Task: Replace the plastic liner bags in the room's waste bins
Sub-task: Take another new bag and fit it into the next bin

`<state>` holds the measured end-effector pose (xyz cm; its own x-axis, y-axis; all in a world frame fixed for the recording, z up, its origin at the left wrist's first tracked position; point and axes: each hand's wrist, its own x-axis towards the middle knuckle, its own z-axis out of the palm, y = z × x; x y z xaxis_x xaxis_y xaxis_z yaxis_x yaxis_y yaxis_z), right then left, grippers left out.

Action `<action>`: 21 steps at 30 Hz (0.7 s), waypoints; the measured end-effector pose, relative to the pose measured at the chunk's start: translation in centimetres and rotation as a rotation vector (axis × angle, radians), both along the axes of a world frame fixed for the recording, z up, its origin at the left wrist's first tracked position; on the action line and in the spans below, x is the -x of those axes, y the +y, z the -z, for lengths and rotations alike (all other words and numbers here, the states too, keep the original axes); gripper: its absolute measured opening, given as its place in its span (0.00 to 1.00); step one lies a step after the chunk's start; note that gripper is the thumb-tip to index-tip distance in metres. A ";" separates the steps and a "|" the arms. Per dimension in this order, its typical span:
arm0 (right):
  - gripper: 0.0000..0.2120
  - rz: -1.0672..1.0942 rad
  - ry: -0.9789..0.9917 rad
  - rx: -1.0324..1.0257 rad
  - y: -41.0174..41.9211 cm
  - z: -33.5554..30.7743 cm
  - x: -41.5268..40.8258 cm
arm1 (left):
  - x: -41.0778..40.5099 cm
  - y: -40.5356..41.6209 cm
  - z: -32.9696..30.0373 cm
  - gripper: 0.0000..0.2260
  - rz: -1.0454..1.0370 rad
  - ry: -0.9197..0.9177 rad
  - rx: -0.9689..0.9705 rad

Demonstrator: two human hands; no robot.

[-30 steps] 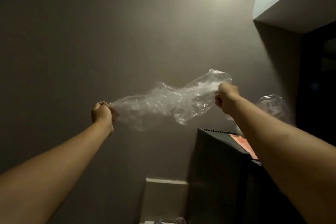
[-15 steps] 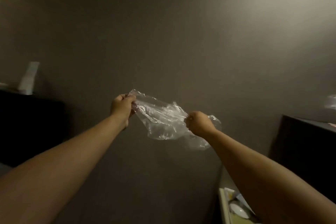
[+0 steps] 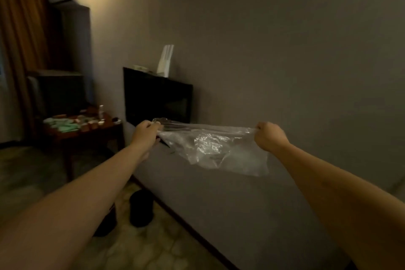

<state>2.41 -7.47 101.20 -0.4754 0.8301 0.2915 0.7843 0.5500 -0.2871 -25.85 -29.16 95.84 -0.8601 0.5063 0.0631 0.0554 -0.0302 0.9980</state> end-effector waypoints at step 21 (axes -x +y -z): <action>0.04 -0.103 0.009 1.277 -1.9 19.2 20.3 | 10.5 -12.0 11.1 0.28 0.309 -0.571 -0.059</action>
